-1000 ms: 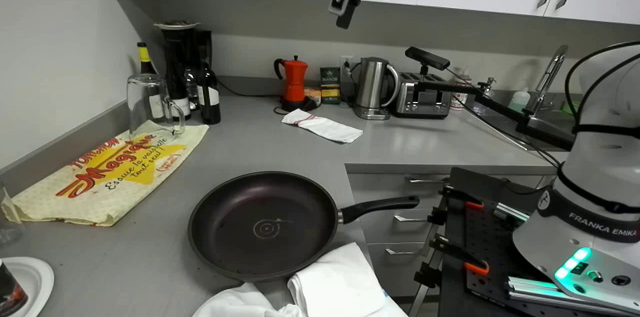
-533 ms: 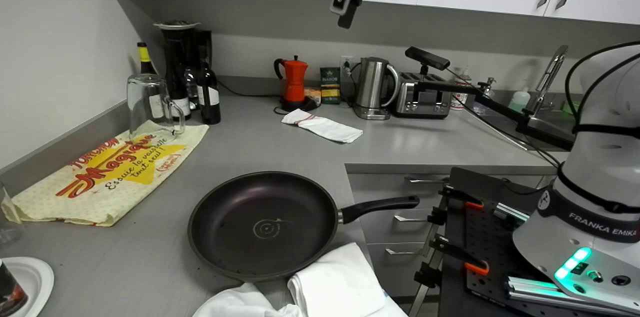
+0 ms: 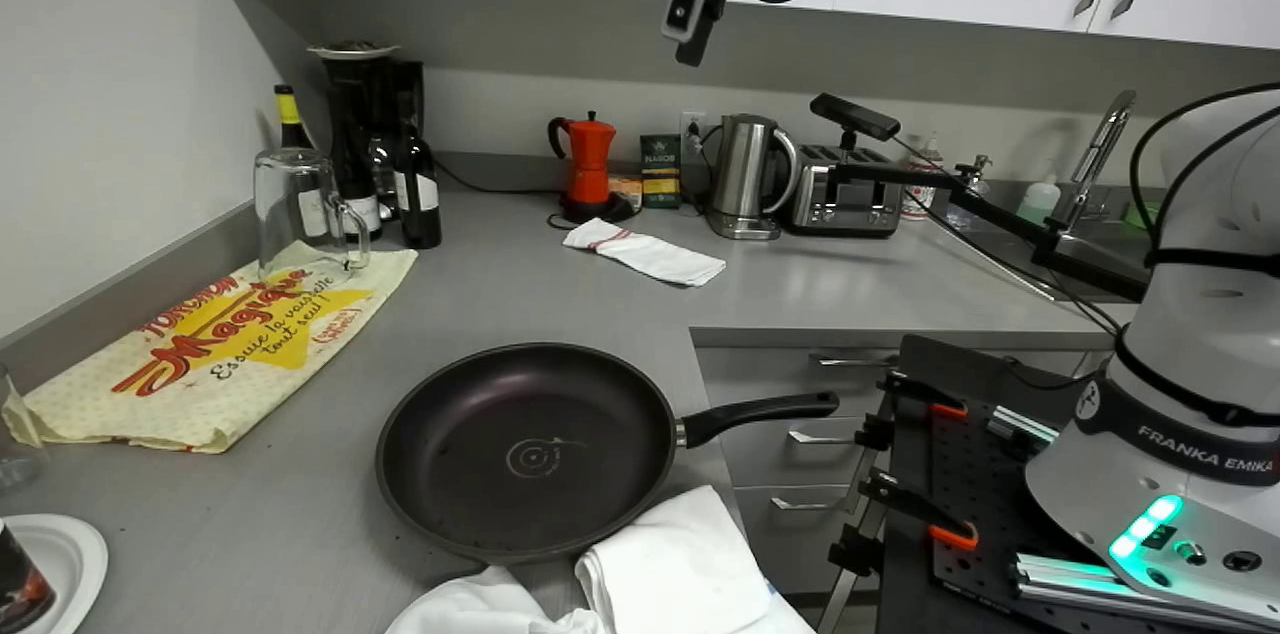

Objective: Use the towel to wipe the pan.

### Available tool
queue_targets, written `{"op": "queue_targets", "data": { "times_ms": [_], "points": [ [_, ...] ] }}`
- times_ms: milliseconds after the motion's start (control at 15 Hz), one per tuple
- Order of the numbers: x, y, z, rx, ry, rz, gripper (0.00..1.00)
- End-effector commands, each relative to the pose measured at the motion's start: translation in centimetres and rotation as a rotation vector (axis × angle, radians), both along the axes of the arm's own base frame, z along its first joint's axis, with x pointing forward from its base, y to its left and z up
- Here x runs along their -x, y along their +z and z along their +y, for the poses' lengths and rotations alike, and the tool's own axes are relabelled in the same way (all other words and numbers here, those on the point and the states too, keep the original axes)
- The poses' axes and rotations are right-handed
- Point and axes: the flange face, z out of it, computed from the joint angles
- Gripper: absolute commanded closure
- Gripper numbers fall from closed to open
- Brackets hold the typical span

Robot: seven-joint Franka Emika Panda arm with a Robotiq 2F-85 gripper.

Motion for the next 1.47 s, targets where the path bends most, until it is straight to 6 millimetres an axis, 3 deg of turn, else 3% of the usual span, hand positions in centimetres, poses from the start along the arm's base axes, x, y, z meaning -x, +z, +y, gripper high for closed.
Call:
{"op": "queue_targets", "data": {
  "times_ms": [0, 600, 1133, 1400],
  "points": [
    [0.1, -2.3, 2.5, 0.034, 0.054, 0.019, 0.0],
    [1.0, -13.9, 11.9, 0.137, 0.178, 0.116, 0.0],
    [-2.4, -24.2, 16.6, 0.196, -0.04, 0.108, 0.0],
    [-4.0, -27.8, 18.7, 0.233, -0.116, 0.129, 0.0]
  ]
}}
